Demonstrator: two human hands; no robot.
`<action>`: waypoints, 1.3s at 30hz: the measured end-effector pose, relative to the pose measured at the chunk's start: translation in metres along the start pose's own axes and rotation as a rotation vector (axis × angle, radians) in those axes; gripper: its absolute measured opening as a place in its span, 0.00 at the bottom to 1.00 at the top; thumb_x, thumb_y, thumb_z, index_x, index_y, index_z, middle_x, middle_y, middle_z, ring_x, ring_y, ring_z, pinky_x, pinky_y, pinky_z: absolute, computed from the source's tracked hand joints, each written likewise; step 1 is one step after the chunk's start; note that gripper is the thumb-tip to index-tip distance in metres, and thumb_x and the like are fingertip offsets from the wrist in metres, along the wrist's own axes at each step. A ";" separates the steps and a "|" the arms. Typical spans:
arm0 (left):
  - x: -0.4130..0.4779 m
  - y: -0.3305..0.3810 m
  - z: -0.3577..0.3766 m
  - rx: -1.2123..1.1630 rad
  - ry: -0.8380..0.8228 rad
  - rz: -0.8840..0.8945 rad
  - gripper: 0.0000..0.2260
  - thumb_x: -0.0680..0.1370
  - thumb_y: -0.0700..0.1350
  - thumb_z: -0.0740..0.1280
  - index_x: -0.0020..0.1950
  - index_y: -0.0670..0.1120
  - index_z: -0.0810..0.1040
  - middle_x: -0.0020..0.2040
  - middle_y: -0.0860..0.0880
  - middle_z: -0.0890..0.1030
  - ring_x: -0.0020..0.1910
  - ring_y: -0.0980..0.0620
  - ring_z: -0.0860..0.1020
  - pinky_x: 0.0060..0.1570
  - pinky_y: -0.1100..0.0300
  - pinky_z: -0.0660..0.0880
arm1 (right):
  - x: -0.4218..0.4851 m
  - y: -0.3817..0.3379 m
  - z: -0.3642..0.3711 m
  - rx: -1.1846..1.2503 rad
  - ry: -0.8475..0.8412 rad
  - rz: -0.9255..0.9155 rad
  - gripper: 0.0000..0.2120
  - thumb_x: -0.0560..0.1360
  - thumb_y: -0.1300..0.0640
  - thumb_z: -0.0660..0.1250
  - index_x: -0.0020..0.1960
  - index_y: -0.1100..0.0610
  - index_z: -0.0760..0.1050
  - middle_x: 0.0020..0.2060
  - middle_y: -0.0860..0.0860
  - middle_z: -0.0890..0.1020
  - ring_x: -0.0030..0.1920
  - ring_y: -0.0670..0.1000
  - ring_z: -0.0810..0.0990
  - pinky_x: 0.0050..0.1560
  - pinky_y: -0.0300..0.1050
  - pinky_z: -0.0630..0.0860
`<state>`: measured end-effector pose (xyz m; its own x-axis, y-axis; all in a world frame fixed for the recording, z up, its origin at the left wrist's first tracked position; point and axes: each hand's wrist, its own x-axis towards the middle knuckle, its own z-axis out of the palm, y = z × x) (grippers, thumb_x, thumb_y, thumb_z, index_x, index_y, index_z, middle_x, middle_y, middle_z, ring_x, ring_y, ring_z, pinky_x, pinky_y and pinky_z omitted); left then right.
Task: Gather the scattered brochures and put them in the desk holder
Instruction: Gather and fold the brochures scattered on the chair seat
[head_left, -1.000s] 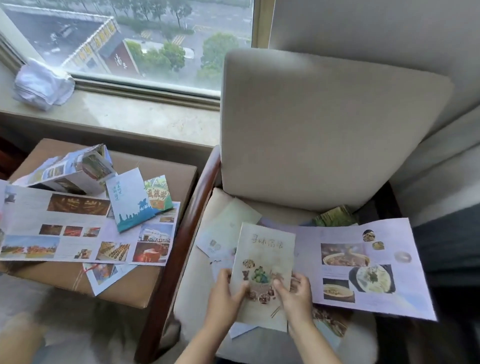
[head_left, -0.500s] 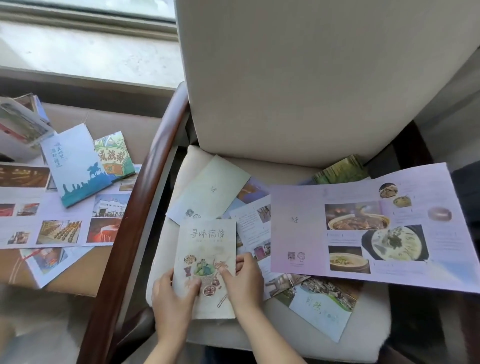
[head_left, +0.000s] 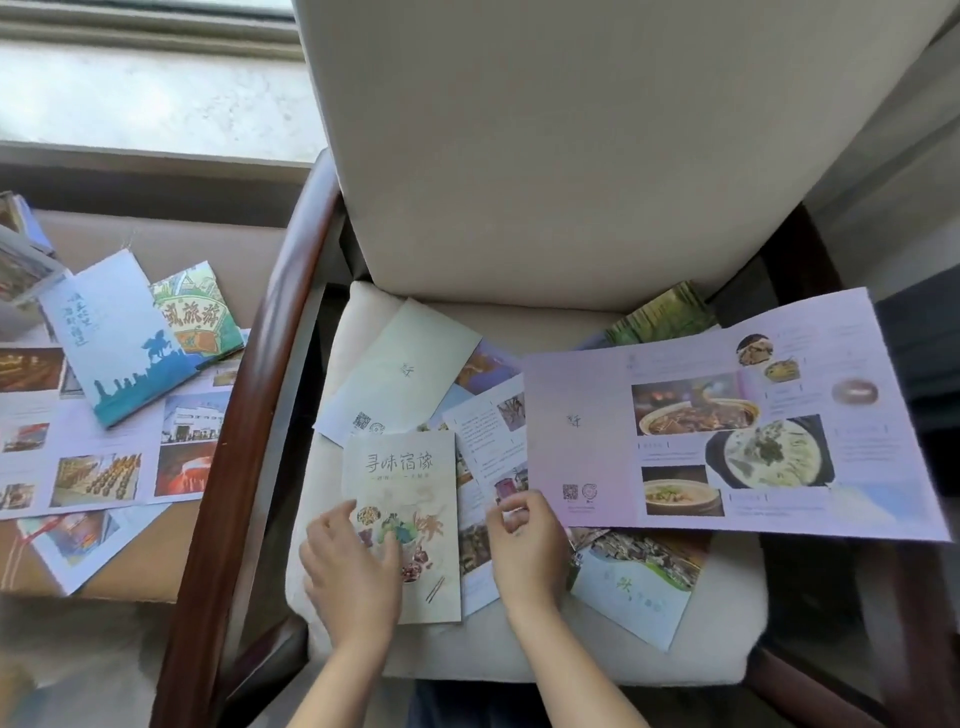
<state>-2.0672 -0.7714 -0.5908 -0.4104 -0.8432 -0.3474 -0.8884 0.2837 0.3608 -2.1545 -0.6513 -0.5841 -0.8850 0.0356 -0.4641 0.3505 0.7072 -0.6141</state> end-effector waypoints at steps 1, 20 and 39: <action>-0.002 0.014 -0.002 -0.062 -0.010 0.061 0.22 0.73 0.44 0.71 0.65 0.46 0.70 0.62 0.45 0.71 0.63 0.44 0.68 0.55 0.47 0.72 | 0.003 0.005 -0.017 0.136 0.089 0.105 0.07 0.72 0.51 0.71 0.39 0.51 0.74 0.33 0.44 0.79 0.33 0.46 0.77 0.30 0.34 0.67; -0.054 0.155 0.037 -0.175 -0.301 0.254 0.23 0.75 0.55 0.66 0.66 0.48 0.69 0.64 0.48 0.72 0.64 0.47 0.69 0.59 0.50 0.71 | 0.071 0.056 -0.133 1.055 0.070 0.597 0.09 0.73 0.66 0.69 0.52 0.57 0.77 0.55 0.60 0.81 0.55 0.59 0.81 0.44 0.50 0.80; -0.006 0.159 -0.023 -0.638 -0.296 0.163 0.02 0.77 0.44 0.68 0.46 0.51 0.78 0.40 0.55 0.83 0.38 0.62 0.81 0.32 0.70 0.72 | -0.013 -0.008 -0.140 0.738 -0.038 0.492 0.07 0.71 0.58 0.74 0.38 0.61 0.81 0.28 0.55 0.83 0.28 0.50 0.77 0.27 0.43 0.76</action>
<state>-2.2010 -0.7322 -0.5115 -0.6462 -0.6280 -0.4336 -0.5554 -0.0027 0.8316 -2.1888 -0.5590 -0.4839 -0.5760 0.1829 -0.7968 0.8083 -0.0184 -0.5885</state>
